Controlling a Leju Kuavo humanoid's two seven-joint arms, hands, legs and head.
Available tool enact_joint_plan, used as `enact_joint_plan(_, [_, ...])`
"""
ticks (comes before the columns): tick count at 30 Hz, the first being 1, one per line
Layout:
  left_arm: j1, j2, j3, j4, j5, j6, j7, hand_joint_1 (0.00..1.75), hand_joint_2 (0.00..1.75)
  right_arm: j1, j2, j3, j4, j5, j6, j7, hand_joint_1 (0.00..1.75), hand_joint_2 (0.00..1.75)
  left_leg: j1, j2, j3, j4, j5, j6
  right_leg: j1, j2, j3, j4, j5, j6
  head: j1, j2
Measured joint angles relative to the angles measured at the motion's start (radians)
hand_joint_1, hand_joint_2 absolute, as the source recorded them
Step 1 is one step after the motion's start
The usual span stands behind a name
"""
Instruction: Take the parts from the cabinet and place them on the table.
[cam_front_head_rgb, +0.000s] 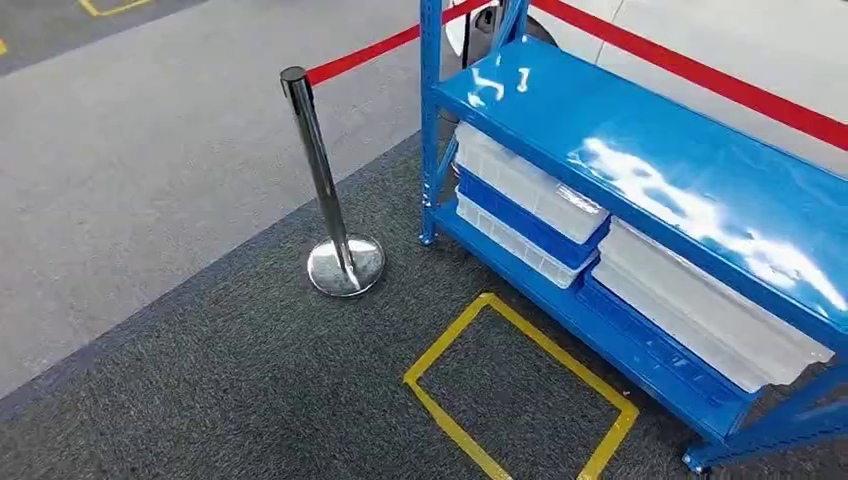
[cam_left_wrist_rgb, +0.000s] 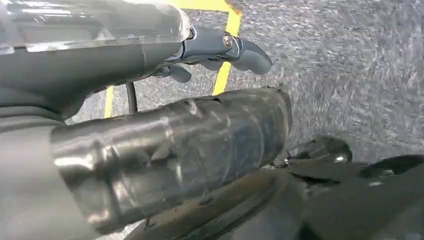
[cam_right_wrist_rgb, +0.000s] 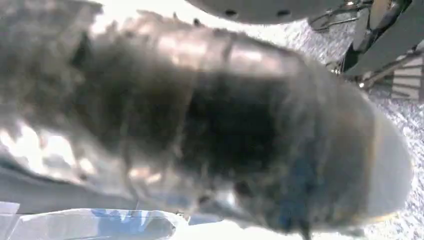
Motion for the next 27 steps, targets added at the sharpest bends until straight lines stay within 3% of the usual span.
enact_joint_plan(1, [0.000,0.000,0.000,0.000,0.000,0.000,0.000,0.00,0.00,0.000,0.000,0.000,0.000,0.000,0.000,0.000,0.00,0.00,0.000,-0.001,0.015,-0.042,0.038,0.003,0.001,0.012,0.001,0.002,0.000,0.000,0.000,0.000])
enact_joint_plan(2, [0.000,0.000,0.000,0.000,0.000,0.000,0.000,0.00,0.00,0.000,0.000,0.000,0.000,0.000,0.000,0.002,0.00,0.00,0.000,-0.004,0.050,-0.126,0.091,0.008,0.001,0.024,0.002,0.004,-0.001,0.001,0.000,0.000])
enact_joint_plan(3, [0.000,0.000,0.000,0.000,-0.001,0.000,0.000,0.00,0.00,-0.001,0.000,0.000,0.000,0.000,0.000,0.003,0.00,0.00,0.000,-0.019,0.091,-0.222,0.141,0.014,0.001,0.036,0.003,0.006,-0.003,0.004,0.000,0.000])
enact_joint_plan(4, [0.001,0.002,0.000,0.000,-0.001,0.000,0.002,0.00,0.00,0.000,0.001,0.000,0.000,0.001,0.002,0.003,0.00,0.00,-0.001,-0.058,0.116,-0.290,0.158,0.022,-0.001,0.044,0.000,0.007,-0.003,0.005,0.000,0.000])
enact_joint_plan(5, [0.001,0.004,0.001,0.000,-0.001,0.000,0.004,0.00,0.00,-0.002,0.003,0.000,0.000,0.002,0.002,0.003,0.00,0.00,-0.001,-0.071,0.121,-0.308,0.150,0.023,0.007,0.050,-0.004,0.016,-0.007,0.013,0.000,0.000])
enact_joint_plan(6, [-0.001,0.004,0.001,0.000,-0.002,0.000,0.005,0.00,0.00,-0.002,0.003,0.000,0.000,0.003,0.002,0.003,0.00,0.00,-0.004,-0.059,0.119,-0.305,0.151,0.021,0.001,0.057,-0.008,0.012,-0.005,0.020,0.000,0.000])
enact_joint_plan(8, [-0.004,0.004,0.001,0.000,-0.004,0.000,0.004,0.00,0.00,0.002,0.003,0.000,0.000,0.007,0.002,0.003,0.00,0.00,-0.009,-0.050,0.123,-0.307,0.153,0.029,-0.005,0.071,-0.010,0.005,0.000,0.035,0.000,0.000])
enact_joint_plan(9, [-0.003,0.003,0.001,0.000,-0.005,0.001,0.004,0.00,0.00,0.003,0.002,-0.001,0.000,0.009,0.001,0.004,0.00,0.00,0.001,-0.040,0.129,-0.322,0.162,0.037,0.004,0.078,-0.009,0.004,0.001,0.043,0.000,0.000])
enact_joint_plan(10, [-0.003,0.003,0.001,0.000,-0.005,0.001,0.004,0.00,0.00,0.003,0.002,-0.001,0.000,0.011,0.001,0.004,0.00,0.00,0.002,-0.026,0.132,-0.330,0.169,0.042,0.000,0.045,-0.015,0.023,-0.014,0.042,0.001,0.000])
enact_joint_plan(11, [-0.003,0.003,0.001,0.000,-0.005,0.001,0.003,0.00,0.00,0.001,0.002,-0.001,0.000,0.012,0.000,0.004,0.00,0.00,0.002,-0.019,0.132,-0.332,0.171,0.048,0.001,0.008,-0.038,0.069,-0.050,0.044,0.005,0.000])
enact_joint_plan(13, [0.001,0.003,0.002,0.000,-0.005,0.001,0.003,0.00,0.00,0.000,0.002,-0.001,0.000,0.013,0.000,0.004,0.00,0.00,-0.001,0.003,0.130,-0.331,0.168,0.051,-0.001,-0.020,-0.115,0.227,-0.130,0.052,0.005,0.000])
enact_joint_plan(14, [0.002,0.003,0.002,0.000,-0.005,0.001,0.003,0.00,0.00,0.000,0.002,-0.001,0.000,0.013,0.000,0.004,0.00,0.00,-0.002,0.016,0.130,-0.330,0.167,0.052,-0.003,-0.023,-0.148,0.293,-0.150,0.055,0.005,0.000])
enact_joint_plan(15, [0.002,0.003,0.002,0.000,-0.005,0.001,0.003,0.00,0.00,0.000,0.003,-0.001,0.000,0.013,0.000,0.004,0.00,0.00,-0.002,0.026,0.131,-0.330,0.165,0.051,-0.006,-0.025,-0.156,0.308,-0.142,0.057,0.005,0.000])
enact_joint_plan(16, [0.002,0.003,0.002,0.000,-0.005,0.001,0.003,0.00,0.00,0.002,0.003,-0.001,0.000,0.013,0.000,0.004,0.00,0.00,-0.002,0.034,0.132,-0.328,0.163,0.049,-0.007,-0.029,-0.139,0.276,-0.113,0.058,0.005,0.000])
enact_joint_plan(18, [0.001,0.002,0.002,0.000,-0.005,0.001,0.003,0.00,0.00,0.003,0.002,-0.001,0.000,0.014,0.000,0.004,0.00,0.00,-0.002,0.049,0.138,-0.325,0.156,0.045,-0.007,-0.045,-0.049,0.107,-0.027,0.054,0.005,0.000])
enact_joint_plan(19, [0.001,0.002,0.002,0.000,-0.005,0.001,0.003,0.00,0.00,0.002,0.002,-0.001,0.000,0.014,0.000,0.004,0.00,0.00,-0.003,0.056,0.142,-0.323,0.153,0.040,-0.004,-0.081,0.000,0.018,-0.001,0.048,0.005,0.000])
enact_joint_plan(20, [0.000,0.002,0.002,0.000,-0.005,0.001,0.003,0.00,0.00,-0.001,0.002,-0.001,0.000,0.015,0.000,0.004,0.00,0.00,-0.011,0.062,0.143,-0.321,0.148,0.032,0.004,-0.097,0.002,0.009,-0.011,0.038,0.004,0.000])
enact_joint_plan(23, [-0.004,0.002,0.002,0.000,-0.005,0.001,0.003,0.00,0.00,0.001,0.002,-0.001,0.000,0.015,0.000,0.003,0.00,0.00,-0.009,0.079,0.151,-0.324,0.145,0.017,0.008,-0.070,-0.004,0.008,-0.010,0.026,0.005,0.000])
enact_joint_plan(24, [-0.005,0.002,0.002,0.000,-0.006,0.001,0.003,0.00,0.00,0.000,0.002,-0.002,0.000,0.016,-0.001,0.003,0.00,0.00,-0.010,0.089,0.157,-0.325,0.143,0.009,0.003,-0.059,-0.002,0.001,-0.006,0.017,0.004,0.000])
enact_joint_plan(25, [-0.004,0.002,0.002,0.000,-0.006,0.001,0.003,0.00,0.00,0.000,0.002,-0.002,0.000,0.016,-0.001,0.003,0.00,0.00,-0.003,0.065,0.154,-0.308,0.129,0.003,-0.003,-0.052,0.007,-0.007,0.000,0.011,0.005,0.000])
enact_joint_plan(26, [-0.004,0.002,0.003,0.000,-0.006,0.001,0.002,0.00,0.00,-0.001,0.002,-0.002,0.000,0.016,-0.001,0.003,0.00,0.00,-0.004,0.032,0.133,-0.264,0.094,0.000,-0.005,-0.044,0.005,-0.008,0.002,0.005,0.003,0.000])
enact_joint_plan(27, [-0.002,0.002,0.003,0.000,-0.006,0.001,0.002,0.00,0.00,-0.003,0.002,-0.002,0.000,0.016,-0.001,0.003,0.00,0.00,-0.002,0.015,0.100,-0.193,0.053,-0.002,-0.005,-0.038,0.003,-0.008,0.003,0.001,0.001,0.000])
